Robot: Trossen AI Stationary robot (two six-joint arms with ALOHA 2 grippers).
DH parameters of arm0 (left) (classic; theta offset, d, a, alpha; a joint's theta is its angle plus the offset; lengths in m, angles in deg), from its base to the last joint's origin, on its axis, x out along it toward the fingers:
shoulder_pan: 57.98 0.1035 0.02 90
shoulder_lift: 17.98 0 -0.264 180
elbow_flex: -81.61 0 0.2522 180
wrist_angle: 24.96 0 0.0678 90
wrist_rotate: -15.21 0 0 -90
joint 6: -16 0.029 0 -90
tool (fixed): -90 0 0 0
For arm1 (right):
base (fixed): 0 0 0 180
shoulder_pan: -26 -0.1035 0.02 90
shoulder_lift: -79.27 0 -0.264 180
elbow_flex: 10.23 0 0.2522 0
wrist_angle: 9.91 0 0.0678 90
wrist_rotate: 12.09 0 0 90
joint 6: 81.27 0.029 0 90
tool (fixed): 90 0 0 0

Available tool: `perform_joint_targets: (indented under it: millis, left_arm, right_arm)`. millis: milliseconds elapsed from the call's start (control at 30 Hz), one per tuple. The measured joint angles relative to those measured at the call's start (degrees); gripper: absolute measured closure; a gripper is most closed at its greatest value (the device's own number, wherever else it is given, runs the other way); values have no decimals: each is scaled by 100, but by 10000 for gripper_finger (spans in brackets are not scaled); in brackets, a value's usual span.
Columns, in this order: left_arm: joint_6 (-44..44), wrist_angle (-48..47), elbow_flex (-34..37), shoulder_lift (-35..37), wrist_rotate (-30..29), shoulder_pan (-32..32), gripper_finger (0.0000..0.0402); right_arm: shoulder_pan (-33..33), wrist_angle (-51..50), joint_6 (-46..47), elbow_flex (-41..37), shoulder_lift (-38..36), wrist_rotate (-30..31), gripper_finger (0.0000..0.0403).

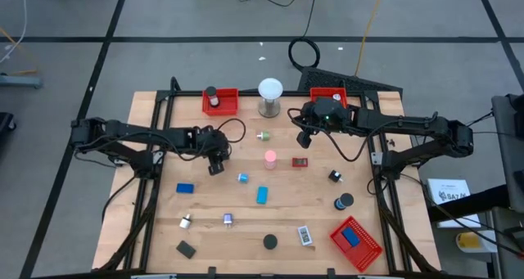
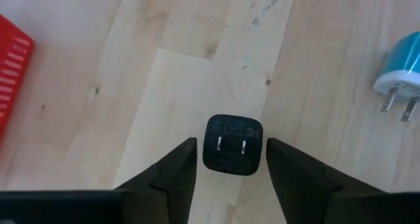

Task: Pick & Place Office items
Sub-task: Put the black charger adapter into the top right red bin

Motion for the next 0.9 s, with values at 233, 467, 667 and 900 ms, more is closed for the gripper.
perform_joint_targets:
  millis: [233,467,667,900]
  left_arm:
    - [168,167,-2,0,0,0,288]
    - [161,88,-2,0,13,0,308]
    - [-4,129,-4,0,40,0,311]
    - [-176,170,-204,0,61,0,356]
  right_arm:
    - [0,115,0,0,2,0,369]
    - [0,273,2,0,2,0,369]
    - [0,275,0,0,2,0,369]
    - [0,275,23,0,2,-8,369]
